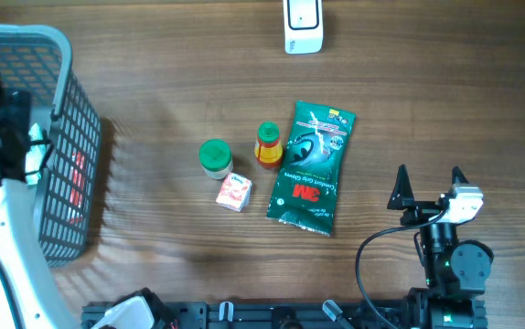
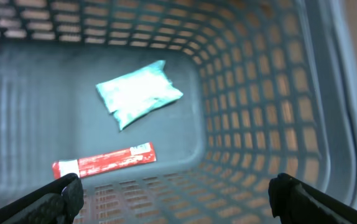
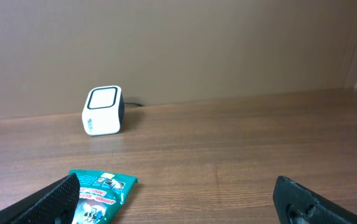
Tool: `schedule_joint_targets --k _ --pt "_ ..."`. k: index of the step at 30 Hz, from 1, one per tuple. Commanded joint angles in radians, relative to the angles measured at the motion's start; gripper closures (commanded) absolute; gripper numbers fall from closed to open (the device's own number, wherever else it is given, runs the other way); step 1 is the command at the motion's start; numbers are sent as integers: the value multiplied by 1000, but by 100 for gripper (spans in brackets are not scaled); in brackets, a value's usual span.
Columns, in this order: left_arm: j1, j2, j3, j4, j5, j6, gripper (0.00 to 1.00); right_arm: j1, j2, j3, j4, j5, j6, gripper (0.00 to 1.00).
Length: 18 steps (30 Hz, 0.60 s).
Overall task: Scan the item barcode
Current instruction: 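Reach the left gripper into the basket toward the pale green packet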
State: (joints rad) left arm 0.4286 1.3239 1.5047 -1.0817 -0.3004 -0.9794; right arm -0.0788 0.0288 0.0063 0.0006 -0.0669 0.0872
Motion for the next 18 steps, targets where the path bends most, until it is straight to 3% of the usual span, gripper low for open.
schedule_joint_targets --k 1,18 --pt "100 8 0 -16 109 -84 0 4 0 -1 2 -3 -8 0" --pt "127 364 0 -60 106 -72 0 4 0 -1 2 -3 -9 0"
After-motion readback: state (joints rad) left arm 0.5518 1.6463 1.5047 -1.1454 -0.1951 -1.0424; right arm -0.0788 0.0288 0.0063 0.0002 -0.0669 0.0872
